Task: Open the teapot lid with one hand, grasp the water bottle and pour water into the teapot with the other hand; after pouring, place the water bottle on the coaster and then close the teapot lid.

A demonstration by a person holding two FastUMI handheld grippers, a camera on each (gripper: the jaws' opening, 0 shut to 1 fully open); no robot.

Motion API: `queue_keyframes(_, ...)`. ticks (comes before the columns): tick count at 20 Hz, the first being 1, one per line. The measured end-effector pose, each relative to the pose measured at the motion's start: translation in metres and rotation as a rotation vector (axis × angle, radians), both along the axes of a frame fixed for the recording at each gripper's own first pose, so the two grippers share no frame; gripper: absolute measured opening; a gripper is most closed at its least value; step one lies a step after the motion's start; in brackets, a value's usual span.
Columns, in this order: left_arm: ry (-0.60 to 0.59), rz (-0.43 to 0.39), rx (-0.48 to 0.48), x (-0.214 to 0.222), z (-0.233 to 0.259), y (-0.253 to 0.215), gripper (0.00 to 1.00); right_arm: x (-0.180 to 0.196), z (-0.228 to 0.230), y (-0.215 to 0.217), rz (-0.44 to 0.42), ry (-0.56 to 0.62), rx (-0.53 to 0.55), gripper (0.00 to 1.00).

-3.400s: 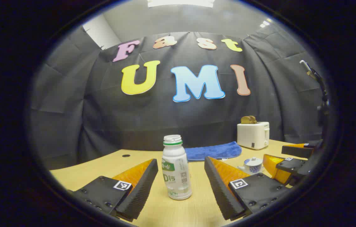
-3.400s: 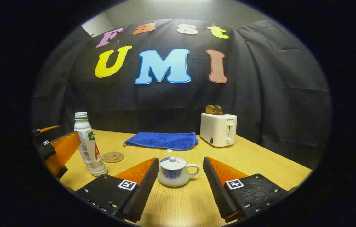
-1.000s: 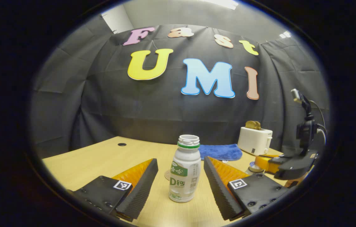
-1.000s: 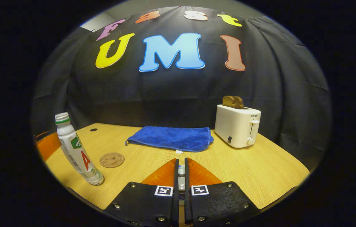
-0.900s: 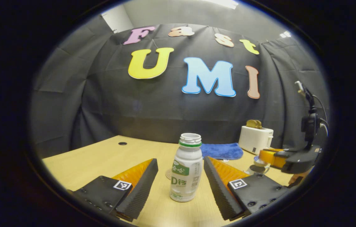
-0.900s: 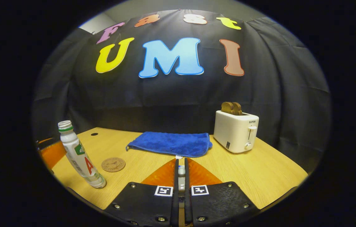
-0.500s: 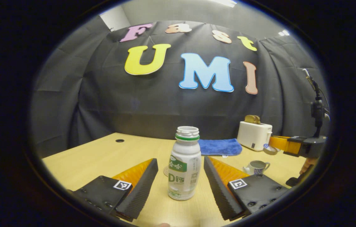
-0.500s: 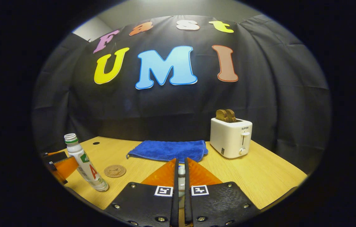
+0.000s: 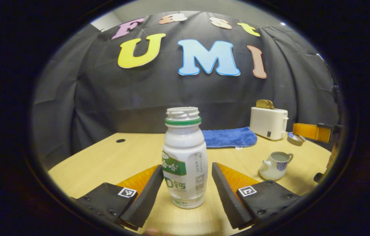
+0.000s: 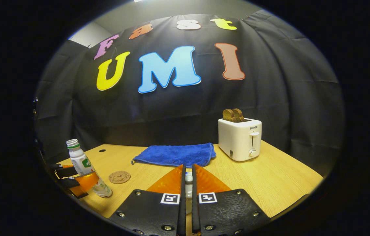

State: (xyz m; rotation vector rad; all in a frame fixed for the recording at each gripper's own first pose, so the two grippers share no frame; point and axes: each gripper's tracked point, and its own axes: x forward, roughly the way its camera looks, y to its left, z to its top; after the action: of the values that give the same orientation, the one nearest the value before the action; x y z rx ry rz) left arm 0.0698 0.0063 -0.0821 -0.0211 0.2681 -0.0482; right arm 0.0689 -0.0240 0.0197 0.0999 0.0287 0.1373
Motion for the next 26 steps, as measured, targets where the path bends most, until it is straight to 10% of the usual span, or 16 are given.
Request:
queue_keyframes(12, 0.055, 0.006, 0.073, 0.016, -0.023, -0.004, 0.84, 0.009, -0.013, -0.054, -0.083, -0.002, 0.020, 0.07)
queue_keyframes(26, -0.024, -0.086, 0.742, 0.032, 0.011, -0.034, 0.84, -0.007, -0.029, -0.107, -0.159, 0.022, 0.118, 0.07)
